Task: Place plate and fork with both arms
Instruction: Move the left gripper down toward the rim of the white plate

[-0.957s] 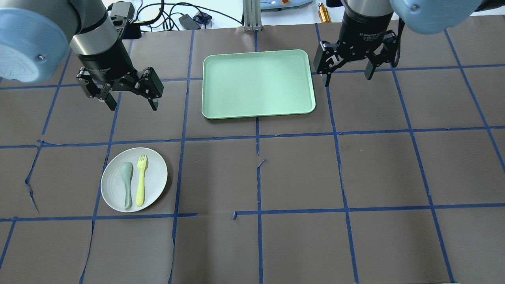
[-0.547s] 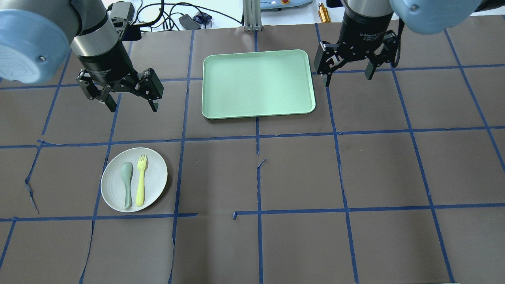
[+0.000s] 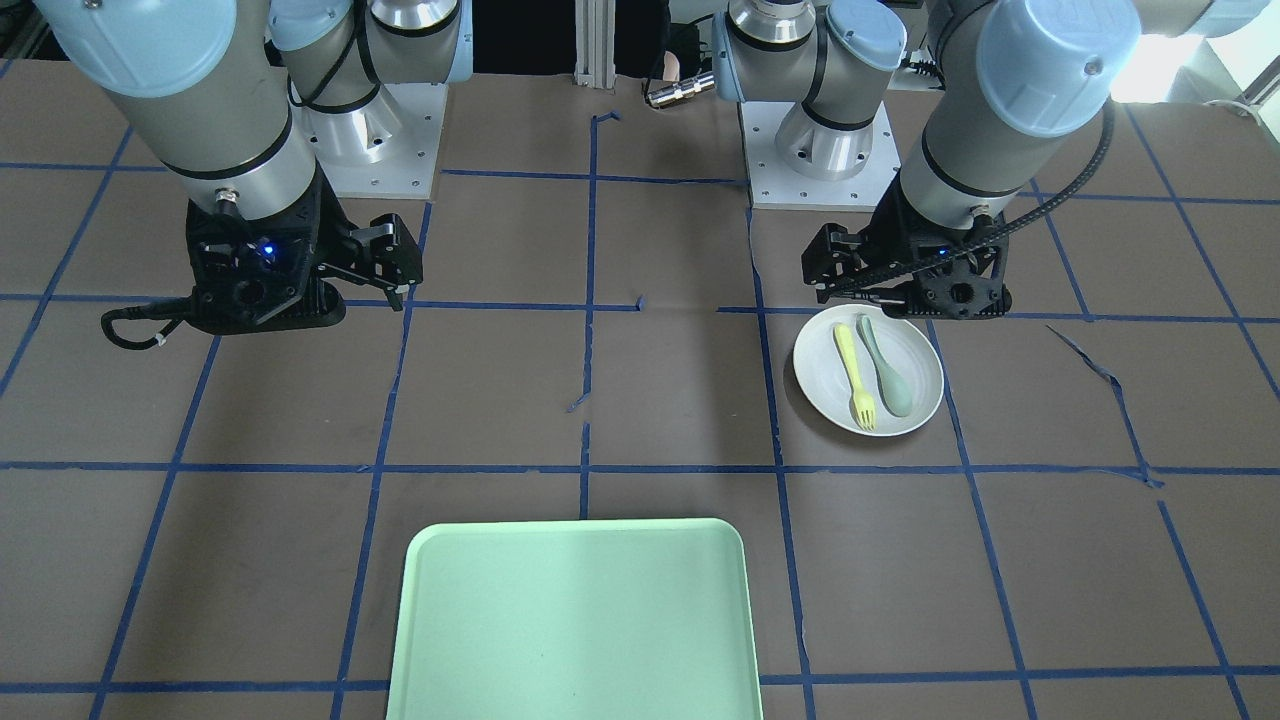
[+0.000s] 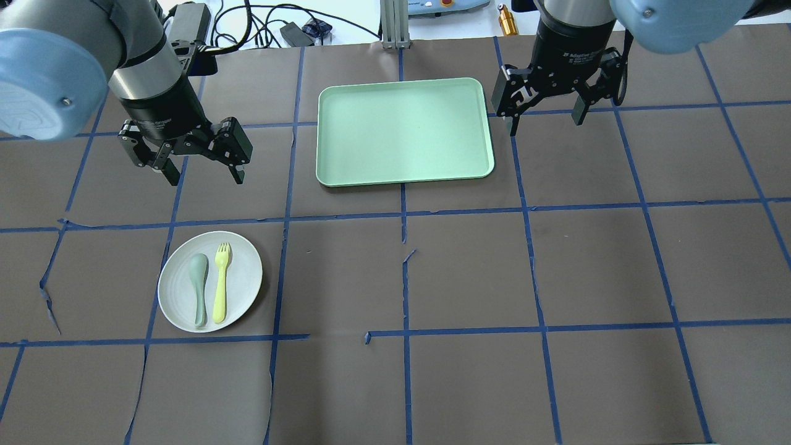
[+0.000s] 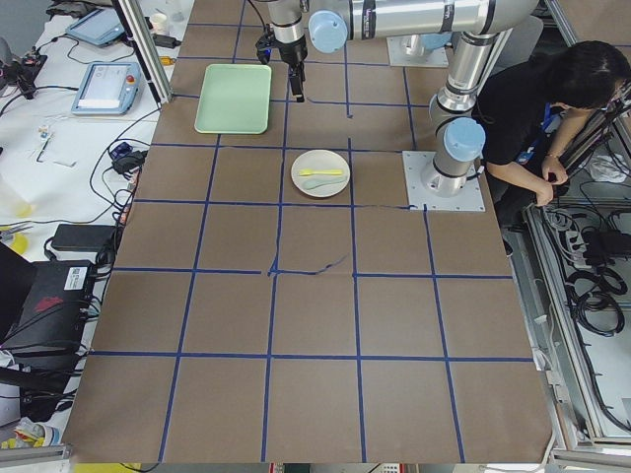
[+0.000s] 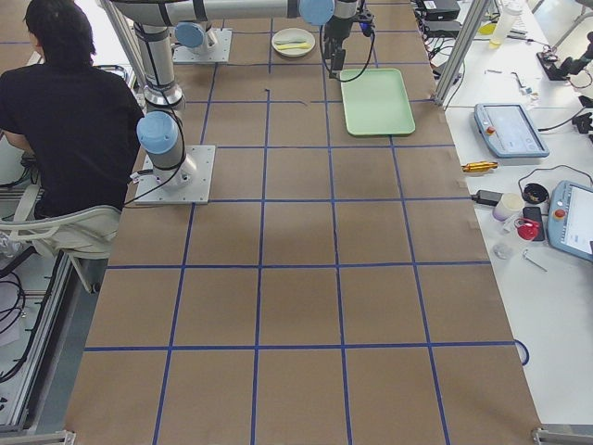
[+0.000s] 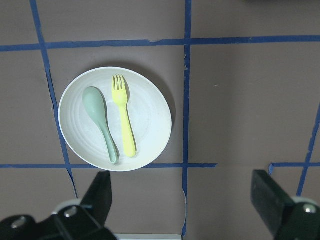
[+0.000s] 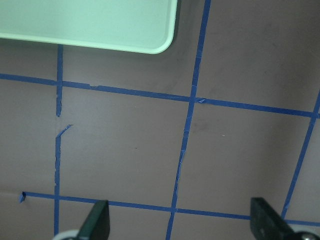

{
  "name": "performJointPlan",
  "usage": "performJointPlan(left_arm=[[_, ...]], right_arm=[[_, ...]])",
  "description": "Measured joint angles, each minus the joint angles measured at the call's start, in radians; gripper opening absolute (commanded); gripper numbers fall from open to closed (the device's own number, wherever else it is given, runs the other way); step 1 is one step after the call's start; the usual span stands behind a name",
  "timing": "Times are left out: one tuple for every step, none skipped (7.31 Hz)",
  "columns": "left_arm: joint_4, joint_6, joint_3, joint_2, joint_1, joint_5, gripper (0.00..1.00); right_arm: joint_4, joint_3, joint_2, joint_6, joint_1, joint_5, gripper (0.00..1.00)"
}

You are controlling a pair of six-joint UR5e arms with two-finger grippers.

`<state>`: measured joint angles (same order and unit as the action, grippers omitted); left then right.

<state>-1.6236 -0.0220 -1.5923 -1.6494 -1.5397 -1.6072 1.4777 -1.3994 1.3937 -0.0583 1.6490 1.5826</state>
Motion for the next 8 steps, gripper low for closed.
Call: performJointPlan(left_arm=[[0.0, -0.001, 0.0, 0.0, 0.001, 0.001, 1.0], [0.001, -0.004, 0.001, 0.0, 0.002, 0.002, 1.0], [0.003, -0.008, 0.002, 0.001, 0.003, 0.002, 1.0], [0.004, -0.011, 0.002, 0.001, 0.004, 0.001, 1.0], [0.005, -0.011, 0.002, 0.002, 0.004, 0.001, 1.0], [0.005, -0.011, 0.002, 0.003, 0.004, 0.002, 1.0], [0.005, -0.013, 0.003, 0.002, 0.005, 0.002, 1.0], [0.005, -0.015, 0.002, 0.001, 0.016, 0.004, 1.0]], right_arm=[[0.0, -0.001, 0.0, 0.0, 0.0, 0.0, 1.0], [0.0, -0.003, 0.001, 0.0, 0.0, 0.0, 1.0], [0.0, -0.006, 0.001, 0.0, 0.0, 0.0, 1.0], [0.0, -0.007, 0.0, 0.0, 0.0, -0.001, 1.0], [0.0, -0.007, 0.0, 0.0, 0.0, -0.001, 1.0], [0.001, -0.008, -0.001, 0.0, 0.0, 0.0, 1.0], [0.001, -0.008, -0.001, 0.0, 0.0, 0.0, 1.0], [0.002, -0.008, -0.002, 0.0, 0.0, 0.0, 1.0]])
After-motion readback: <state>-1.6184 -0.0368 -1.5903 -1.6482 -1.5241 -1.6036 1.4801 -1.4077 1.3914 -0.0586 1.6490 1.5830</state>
